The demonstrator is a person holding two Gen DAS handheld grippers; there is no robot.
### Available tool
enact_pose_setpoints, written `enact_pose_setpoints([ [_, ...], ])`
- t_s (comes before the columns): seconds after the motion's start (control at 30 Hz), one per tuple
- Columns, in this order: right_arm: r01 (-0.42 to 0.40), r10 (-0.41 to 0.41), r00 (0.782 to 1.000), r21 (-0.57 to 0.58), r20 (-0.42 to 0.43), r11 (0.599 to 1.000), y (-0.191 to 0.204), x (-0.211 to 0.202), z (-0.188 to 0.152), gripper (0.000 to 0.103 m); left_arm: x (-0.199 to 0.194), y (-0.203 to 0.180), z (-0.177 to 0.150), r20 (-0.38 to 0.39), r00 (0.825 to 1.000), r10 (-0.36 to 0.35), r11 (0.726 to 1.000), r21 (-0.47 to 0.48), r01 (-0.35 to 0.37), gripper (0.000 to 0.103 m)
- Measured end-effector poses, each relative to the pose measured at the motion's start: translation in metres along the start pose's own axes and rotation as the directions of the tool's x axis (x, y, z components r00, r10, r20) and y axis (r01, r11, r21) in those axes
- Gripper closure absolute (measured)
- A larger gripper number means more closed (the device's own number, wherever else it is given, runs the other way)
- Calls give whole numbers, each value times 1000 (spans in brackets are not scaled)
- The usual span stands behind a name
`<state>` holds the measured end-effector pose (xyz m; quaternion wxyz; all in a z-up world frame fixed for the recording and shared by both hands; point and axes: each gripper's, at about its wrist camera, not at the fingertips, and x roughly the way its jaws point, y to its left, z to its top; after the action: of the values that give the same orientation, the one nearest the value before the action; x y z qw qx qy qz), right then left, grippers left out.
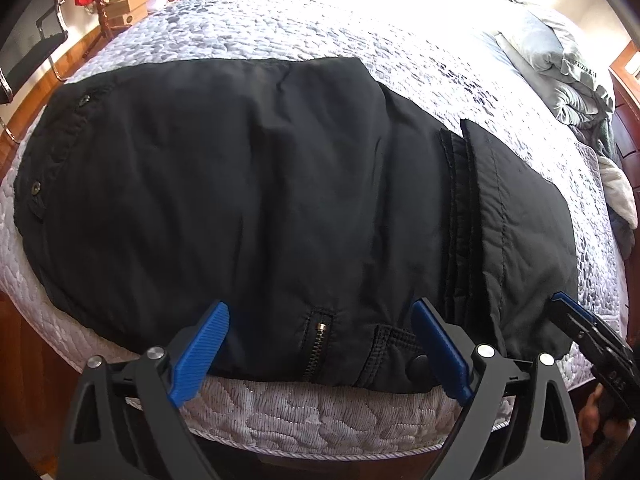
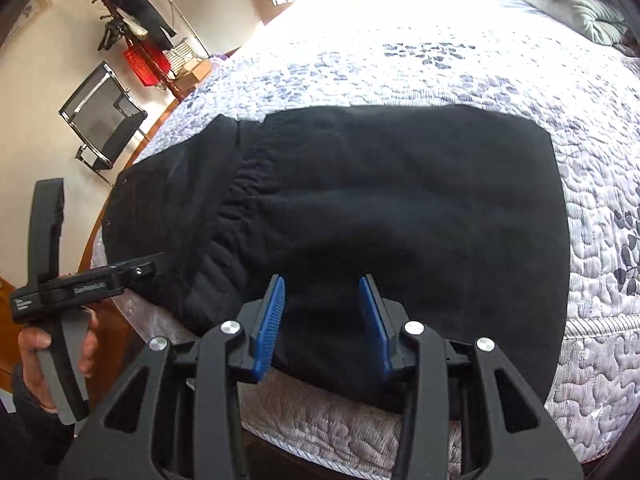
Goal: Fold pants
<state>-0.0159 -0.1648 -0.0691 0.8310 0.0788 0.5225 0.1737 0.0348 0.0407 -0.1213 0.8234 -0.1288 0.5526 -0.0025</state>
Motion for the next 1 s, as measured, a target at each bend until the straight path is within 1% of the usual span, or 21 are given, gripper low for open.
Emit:
enact_pose_setpoints([
  [0.07, 36, -36, 999, -15, -6, 999, 5, 14, -4, 62, 1, 0, -1, -3, 1000, 3, 1000, 0, -3, 9],
  [0.13, 87, -87, 996, -62, -2, 994, 16, 26, -8, 56, 2, -1, 0, -5, 1000, 3, 1000, -1, -3, 8],
  [0.2, 149, -150, 989, -117, -1, 982, 26, 37, -12, 55, 4, 0, 1, -10, 1000, 6, 1000, 2, -6, 8],
  [0.23, 156, -156, 988, -125, 4, 980, 28, 35, -13, 55, 4, 0, 1, -11, 1000, 9, 1000, 5, -8, 8],
  [0.27, 120, -120, 993, -118, 8, 986, 29, 33, -13, 60, 3, -1, 1, -8, 1000, 9, 1000, 9, -9, 8],
  [0.33, 22, -20, 1000, -93, 19, 995, 31, 25, -13, 62, 2, -1, 0, -6, 1000, 6, 1000, 6, -6, 8],
  [0.37, 15, -14, 1000, -98, 17, 995, 35, 25, -13, 63, 1, 0, -1, -7, 1000, 3, 1000, 3, -3, 8],
  [0.43, 54, -56, 998, -130, -10, 990, 41, 34, -13, 61, 1, 3, -1, -7, 1000, -3, 1000, -5, 3, 8],
  [0.5, 87, -91, 996, -146, -17, 985, 44, 44, -17, 61, 2, 5, -2, -6, 1000, -7, 1000, -11, 7, 8],
  [0.57, 97, -101, 995, -157, -19, 983, 45, 48, -15, 61, 2, 8, -4, -5, 1000, -12, 1000, -10, 12, 8],
  [0.7, 41, -43, 999, -112, -15, 993, 36, 36, -12, 63, -4, 19, -6, 19, 1000, -14, 1000, -23, 14, 8],
  [0.77, 33, -32, 999, -86, 19, 996, 30, 24, -12, 63, -12, 29, -7, 45, 999, -11, 999, -41, 13, 8],
  [0.83, 49, -47, 998, -71, 35, 996, 22, 13, -11, 63, -24, 44, -8, 81, 996, 21, 997, -73, -15, 8],
  [0.9, 70, -68, 997, -55, 41, 996, 13, 6, -10, 61, -35, 66, -8, 119, 991, 59, 988, -148, -41, 8],
  [0.93, 74, -72, 996, -46, 43, 996, 7, 4, -9, 60, -40, 82, -9, 137, 989, 63, 978, -208, -33, 8],
  [1.0, 86, -85, 996, -24, 40, 996, -3, 2, -9, 57, -47, 118, -13, 170, 985, 37, 938, -346, 24, 9],
])
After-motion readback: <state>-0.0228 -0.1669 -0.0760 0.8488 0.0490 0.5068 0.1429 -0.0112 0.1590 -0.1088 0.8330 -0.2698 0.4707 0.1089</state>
